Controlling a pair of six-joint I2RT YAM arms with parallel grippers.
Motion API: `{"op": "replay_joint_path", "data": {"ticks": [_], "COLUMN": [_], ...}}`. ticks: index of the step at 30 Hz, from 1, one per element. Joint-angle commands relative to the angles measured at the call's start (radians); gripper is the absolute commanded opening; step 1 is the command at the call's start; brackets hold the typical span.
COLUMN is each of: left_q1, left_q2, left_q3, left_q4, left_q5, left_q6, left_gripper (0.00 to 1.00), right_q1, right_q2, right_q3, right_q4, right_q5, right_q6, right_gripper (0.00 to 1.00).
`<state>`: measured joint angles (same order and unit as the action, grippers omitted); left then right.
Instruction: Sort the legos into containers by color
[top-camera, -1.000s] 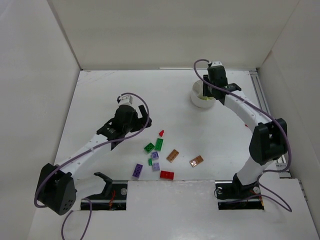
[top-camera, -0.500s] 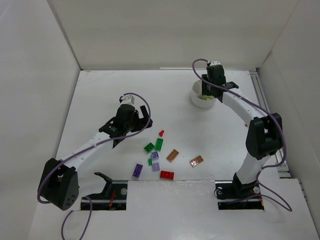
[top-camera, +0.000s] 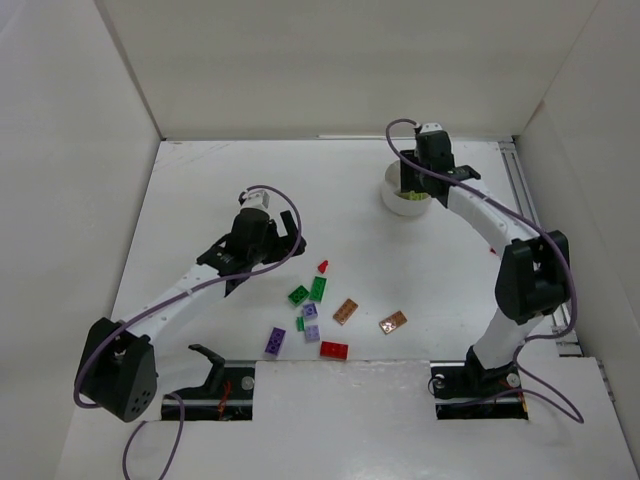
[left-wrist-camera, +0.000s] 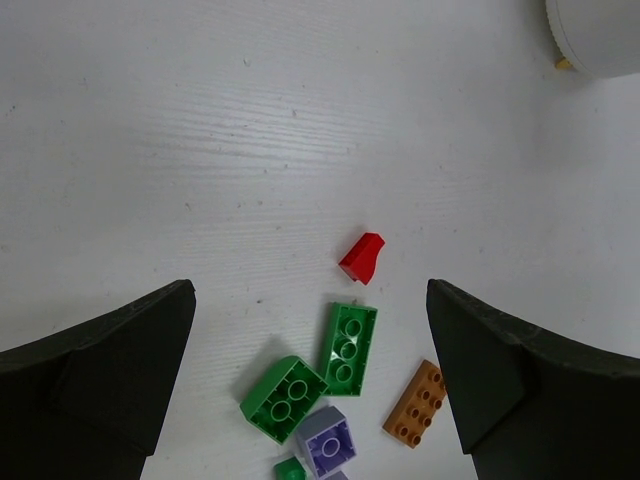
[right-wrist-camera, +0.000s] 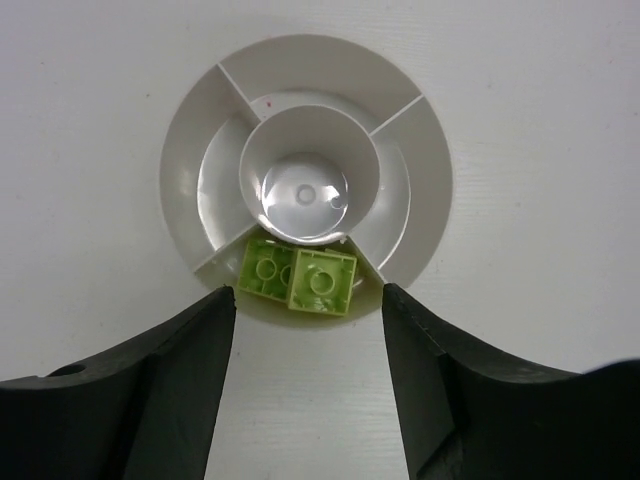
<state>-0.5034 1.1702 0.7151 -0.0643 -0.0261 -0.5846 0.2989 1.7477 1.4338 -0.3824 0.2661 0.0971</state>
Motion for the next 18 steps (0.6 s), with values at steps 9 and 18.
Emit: {"op": "replay_joint_path", "data": {"ticks": [9, 18], "left_q1": [-0.072, -0.184], "left_q2": [0.002, 0.003], "left_q3": [-0.029, -0.051], "left_q4": [-0.026, -0.202], "left_q5": [0.023, -0.142], "left_q6": [-0.006, -0.177], "left_gripper": [1.0, 0.99], "right_q1": [0.146, 0.275], "right_q2": [-0.457, -0.697], "right_q3": [-0.338, -0.542], "right_q4": [0.01, -0.098], "right_q5": [0.025, 0.03], "right_q6": [0.12, 0.236], "right_gripper": [1.0, 1.0]}}
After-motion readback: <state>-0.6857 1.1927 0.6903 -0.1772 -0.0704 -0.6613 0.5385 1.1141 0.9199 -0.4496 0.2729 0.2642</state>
